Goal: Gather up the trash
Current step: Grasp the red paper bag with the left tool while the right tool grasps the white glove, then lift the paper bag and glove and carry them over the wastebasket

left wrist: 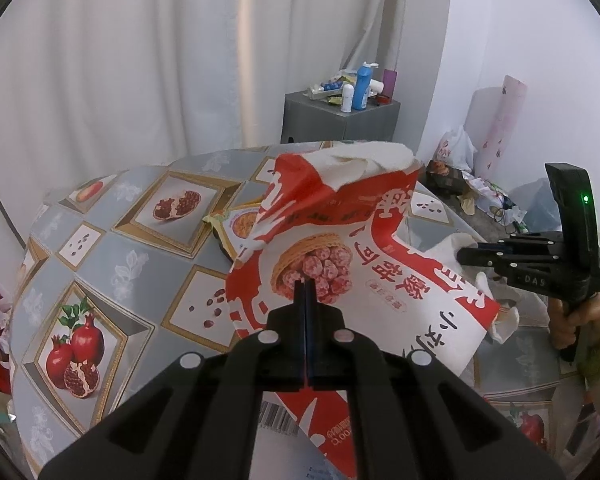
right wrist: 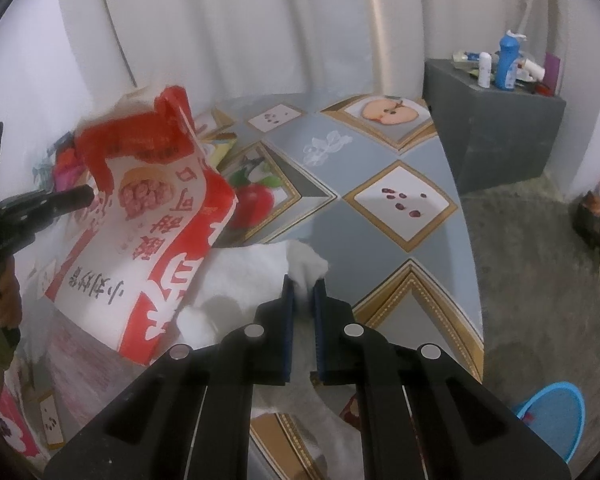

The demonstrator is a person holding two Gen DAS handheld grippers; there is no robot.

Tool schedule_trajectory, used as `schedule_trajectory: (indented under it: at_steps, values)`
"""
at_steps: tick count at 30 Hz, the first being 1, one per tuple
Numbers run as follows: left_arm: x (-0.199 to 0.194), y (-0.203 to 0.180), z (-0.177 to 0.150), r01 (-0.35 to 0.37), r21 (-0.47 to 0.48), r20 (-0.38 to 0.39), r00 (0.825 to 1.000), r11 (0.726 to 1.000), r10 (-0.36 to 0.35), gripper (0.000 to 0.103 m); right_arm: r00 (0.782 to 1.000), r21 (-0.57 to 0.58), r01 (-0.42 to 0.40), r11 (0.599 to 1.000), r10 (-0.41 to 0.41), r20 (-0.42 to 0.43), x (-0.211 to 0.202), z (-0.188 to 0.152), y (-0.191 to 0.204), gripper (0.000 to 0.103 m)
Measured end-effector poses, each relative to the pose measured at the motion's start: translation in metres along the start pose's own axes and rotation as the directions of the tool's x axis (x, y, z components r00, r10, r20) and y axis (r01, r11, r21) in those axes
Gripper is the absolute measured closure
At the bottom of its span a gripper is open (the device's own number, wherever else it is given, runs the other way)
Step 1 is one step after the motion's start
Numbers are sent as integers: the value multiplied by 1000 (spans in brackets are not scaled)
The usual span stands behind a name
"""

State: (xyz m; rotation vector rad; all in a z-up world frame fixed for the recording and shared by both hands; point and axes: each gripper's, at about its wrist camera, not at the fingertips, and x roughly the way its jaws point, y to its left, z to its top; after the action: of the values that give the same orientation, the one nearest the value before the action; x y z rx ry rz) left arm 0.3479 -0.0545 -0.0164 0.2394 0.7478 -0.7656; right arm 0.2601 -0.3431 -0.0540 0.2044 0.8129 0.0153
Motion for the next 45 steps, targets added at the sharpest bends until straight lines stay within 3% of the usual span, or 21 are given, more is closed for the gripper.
schedule_trajectory:
  at_steps: [23,32,39,45]
  values:
    - [-69,-13,11,-5,-21,145,989,1000,8,103,989,30,40,999,-44,141,-65,15,-3,97]
    - [-63,-14,8,-8,-38,76,997,999,11,101,987,44,38,998,-44,156,-74,11,-7,97]
    - [-51,-19,13,-62,14,72,996,998,61,63,987,47,30,998,-37,158,-73,11,-9,97]
    - [-30,-22,17,-127,72,49,991,989,124,61,988,53,23,998,-31,153,-68,12,-10,97]
